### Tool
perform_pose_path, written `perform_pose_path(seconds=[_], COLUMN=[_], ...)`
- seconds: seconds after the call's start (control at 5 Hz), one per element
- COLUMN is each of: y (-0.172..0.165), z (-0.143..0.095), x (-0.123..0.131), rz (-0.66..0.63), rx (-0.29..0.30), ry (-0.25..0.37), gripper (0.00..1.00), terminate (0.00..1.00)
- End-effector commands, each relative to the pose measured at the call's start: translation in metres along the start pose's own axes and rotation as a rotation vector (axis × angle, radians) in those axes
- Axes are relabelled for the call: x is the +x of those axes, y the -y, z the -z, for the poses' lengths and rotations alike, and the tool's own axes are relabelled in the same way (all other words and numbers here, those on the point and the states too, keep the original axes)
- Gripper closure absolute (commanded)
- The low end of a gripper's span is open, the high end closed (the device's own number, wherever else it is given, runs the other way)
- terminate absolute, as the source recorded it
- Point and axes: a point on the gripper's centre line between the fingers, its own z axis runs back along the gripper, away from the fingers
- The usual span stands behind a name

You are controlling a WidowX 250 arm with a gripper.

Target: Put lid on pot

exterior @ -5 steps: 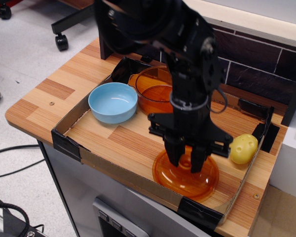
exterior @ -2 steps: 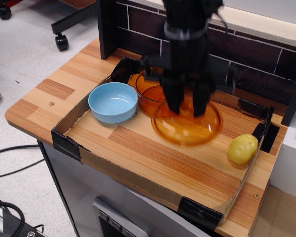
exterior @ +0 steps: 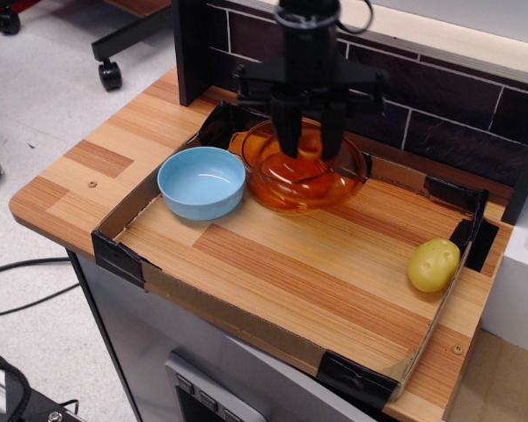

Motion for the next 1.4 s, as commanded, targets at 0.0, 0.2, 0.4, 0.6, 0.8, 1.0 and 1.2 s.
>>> perform_pose_path(seconds=[0.0,0.2,0.4,0.6,0.8,1.0,1.2], y=[-0.023,-0.024,-0.02,-0.018,-0.018,-0.018,-0.019], z=[-0.001,0.005,0.009,0.011,0.013,0.012,0.01], x=[0.031,0.042,0.049,0.052,0.058,0.059,0.062], rz=[-0.078,-0.114,-0.133,-0.138,-0.146,-0.141,-0.144], rx=[-0.018,-0.017,-0.027,-0.027,-0.027,-0.033,-0.031], ry=[0.023,0.0,-0.027,-0.029,-0.027,-0.019,-0.016], gripper=[1.0,1.0,1.0,1.0,1.0,1.0,1.0], terminate=[0.0,0.0,0.0,0.0,0.0,0.0,0.0])
